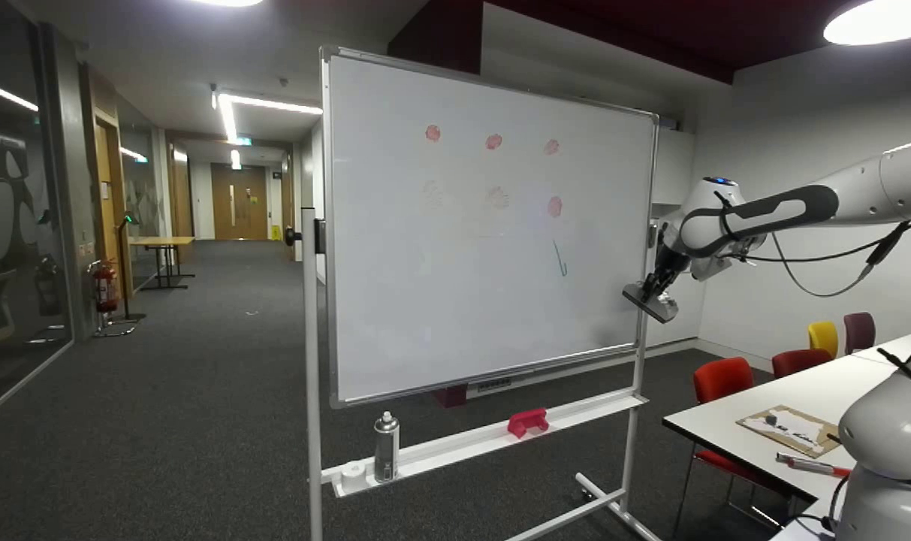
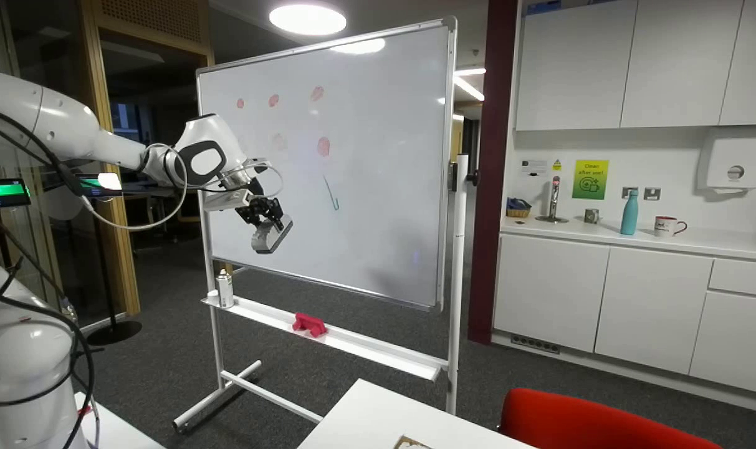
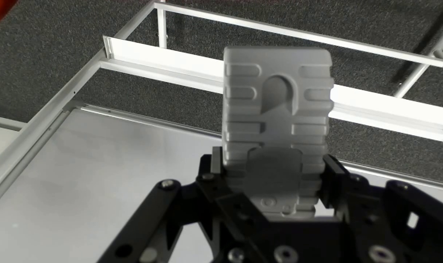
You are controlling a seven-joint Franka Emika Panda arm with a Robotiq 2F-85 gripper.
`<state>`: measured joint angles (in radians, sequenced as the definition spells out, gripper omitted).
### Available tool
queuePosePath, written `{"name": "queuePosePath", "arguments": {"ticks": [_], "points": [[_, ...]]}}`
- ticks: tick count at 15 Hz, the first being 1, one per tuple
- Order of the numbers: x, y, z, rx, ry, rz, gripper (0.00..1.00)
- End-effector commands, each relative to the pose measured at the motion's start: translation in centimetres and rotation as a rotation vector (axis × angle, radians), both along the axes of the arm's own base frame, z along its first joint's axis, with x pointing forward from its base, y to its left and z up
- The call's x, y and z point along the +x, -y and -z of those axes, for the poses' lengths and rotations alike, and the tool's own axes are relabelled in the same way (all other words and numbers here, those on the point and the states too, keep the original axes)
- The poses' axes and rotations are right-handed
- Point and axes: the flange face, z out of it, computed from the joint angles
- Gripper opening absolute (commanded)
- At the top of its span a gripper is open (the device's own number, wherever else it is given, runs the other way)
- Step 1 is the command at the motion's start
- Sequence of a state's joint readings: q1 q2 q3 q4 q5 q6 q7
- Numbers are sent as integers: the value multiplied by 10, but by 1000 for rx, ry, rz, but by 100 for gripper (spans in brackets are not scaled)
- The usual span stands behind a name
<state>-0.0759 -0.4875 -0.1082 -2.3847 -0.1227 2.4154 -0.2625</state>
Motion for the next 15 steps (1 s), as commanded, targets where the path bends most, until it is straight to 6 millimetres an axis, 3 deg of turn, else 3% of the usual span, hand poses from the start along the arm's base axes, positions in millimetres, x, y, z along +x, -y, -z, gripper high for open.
{"name": "queuePosePath", "arguments": {"ticks": [1, 3, 4, 10, 15], "points": [[0, 0, -1, 0, -1, 0, 60], [0, 0, -1, 0, -1, 0, 60], [0, 0, -1, 0, -1, 0, 35], [32, 1, 8, -84, 90, -71, 35], [60, 4, -3, -116, 167, -93, 35]]}}
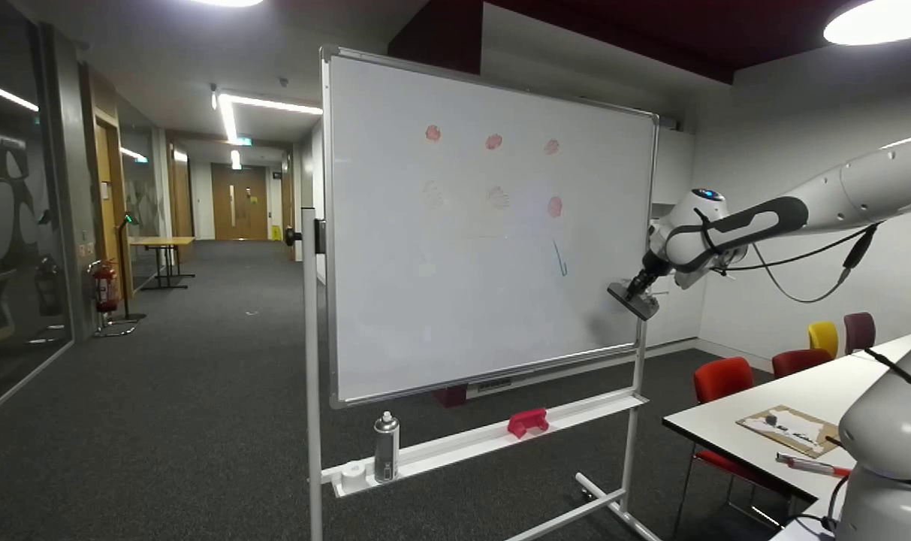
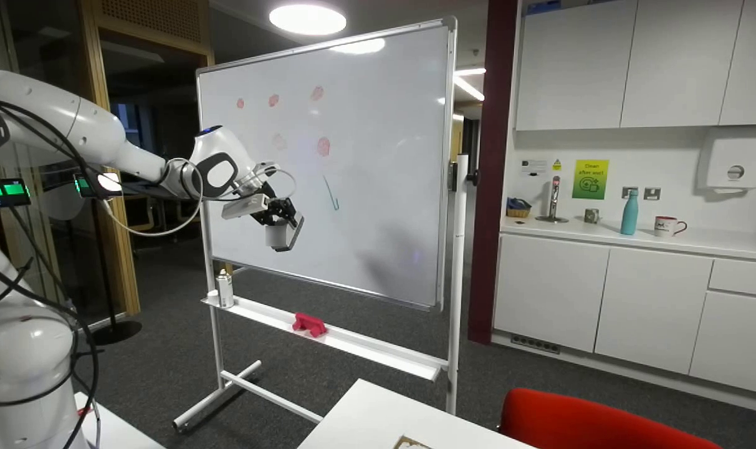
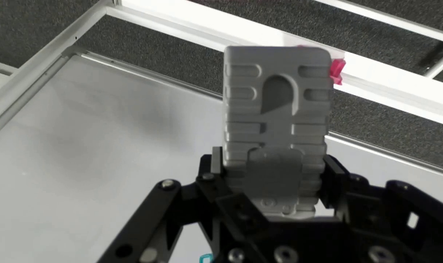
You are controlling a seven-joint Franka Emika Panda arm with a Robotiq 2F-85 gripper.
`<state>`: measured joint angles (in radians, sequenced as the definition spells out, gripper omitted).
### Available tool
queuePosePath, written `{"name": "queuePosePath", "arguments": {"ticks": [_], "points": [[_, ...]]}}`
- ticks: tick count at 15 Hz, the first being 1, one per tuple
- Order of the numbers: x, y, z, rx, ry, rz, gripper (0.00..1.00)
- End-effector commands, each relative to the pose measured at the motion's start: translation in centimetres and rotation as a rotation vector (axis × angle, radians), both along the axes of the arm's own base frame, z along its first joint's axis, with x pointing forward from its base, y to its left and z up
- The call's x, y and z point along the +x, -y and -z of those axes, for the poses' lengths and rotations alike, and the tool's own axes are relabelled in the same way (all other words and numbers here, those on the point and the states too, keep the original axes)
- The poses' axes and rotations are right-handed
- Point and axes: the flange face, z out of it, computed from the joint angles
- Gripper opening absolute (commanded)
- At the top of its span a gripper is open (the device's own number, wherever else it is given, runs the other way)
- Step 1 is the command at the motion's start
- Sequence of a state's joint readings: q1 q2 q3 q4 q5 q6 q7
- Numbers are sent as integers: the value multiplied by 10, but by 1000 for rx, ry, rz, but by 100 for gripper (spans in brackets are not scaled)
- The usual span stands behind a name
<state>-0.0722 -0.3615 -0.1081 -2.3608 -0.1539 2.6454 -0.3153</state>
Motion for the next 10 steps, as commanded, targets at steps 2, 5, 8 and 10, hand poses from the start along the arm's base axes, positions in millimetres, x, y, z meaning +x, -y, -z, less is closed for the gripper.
{"name": "queuePosePath", "arguments": {"ticks": [2, 5, 8, 10], "points": [[28, 7, -35, -27, 86, -4, 35], [23, 4, -32, -16, 70, 3, 60], [26, 5, -39, -18, 83, 4, 60], [29, 5, -40, -11, 123, 7, 35]]}}
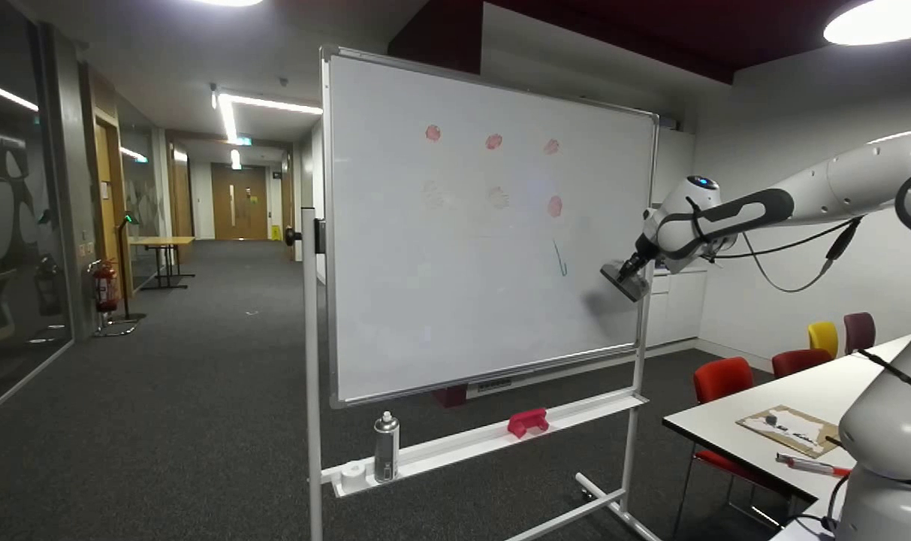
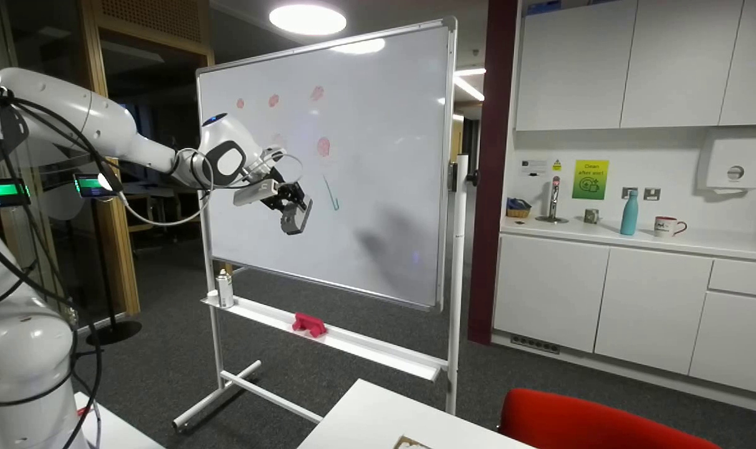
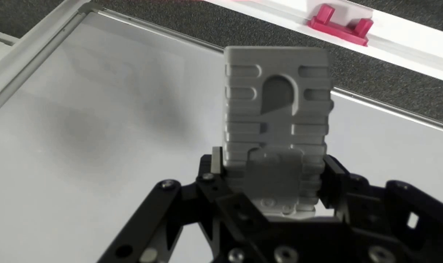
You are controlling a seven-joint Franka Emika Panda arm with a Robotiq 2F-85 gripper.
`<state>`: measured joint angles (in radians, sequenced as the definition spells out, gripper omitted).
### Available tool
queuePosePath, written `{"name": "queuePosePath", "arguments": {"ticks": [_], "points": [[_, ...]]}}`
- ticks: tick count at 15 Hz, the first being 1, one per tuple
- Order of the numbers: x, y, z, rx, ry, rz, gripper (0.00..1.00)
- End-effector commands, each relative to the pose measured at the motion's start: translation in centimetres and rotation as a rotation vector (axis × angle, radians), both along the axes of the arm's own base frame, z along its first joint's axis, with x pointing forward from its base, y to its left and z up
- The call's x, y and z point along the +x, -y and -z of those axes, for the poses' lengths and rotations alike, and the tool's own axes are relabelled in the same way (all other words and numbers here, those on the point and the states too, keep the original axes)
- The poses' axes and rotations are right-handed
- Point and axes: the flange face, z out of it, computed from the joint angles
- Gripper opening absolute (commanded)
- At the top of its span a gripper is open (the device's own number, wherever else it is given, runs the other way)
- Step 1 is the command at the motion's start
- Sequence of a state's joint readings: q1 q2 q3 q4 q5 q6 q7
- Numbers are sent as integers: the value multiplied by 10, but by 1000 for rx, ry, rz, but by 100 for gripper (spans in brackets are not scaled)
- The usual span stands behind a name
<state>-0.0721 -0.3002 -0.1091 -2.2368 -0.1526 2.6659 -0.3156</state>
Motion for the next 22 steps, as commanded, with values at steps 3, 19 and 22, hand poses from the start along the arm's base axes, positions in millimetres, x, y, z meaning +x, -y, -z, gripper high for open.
{"name": "queuePosePath", "arguments": {"ticks": [3, 19, 22], "points": [[11, -6, -12, 5, 205, -24, 35], [79, -21, -19, -10, 492, -65, 35], [95, -15, -18, -35, 509, -66, 35]]}}
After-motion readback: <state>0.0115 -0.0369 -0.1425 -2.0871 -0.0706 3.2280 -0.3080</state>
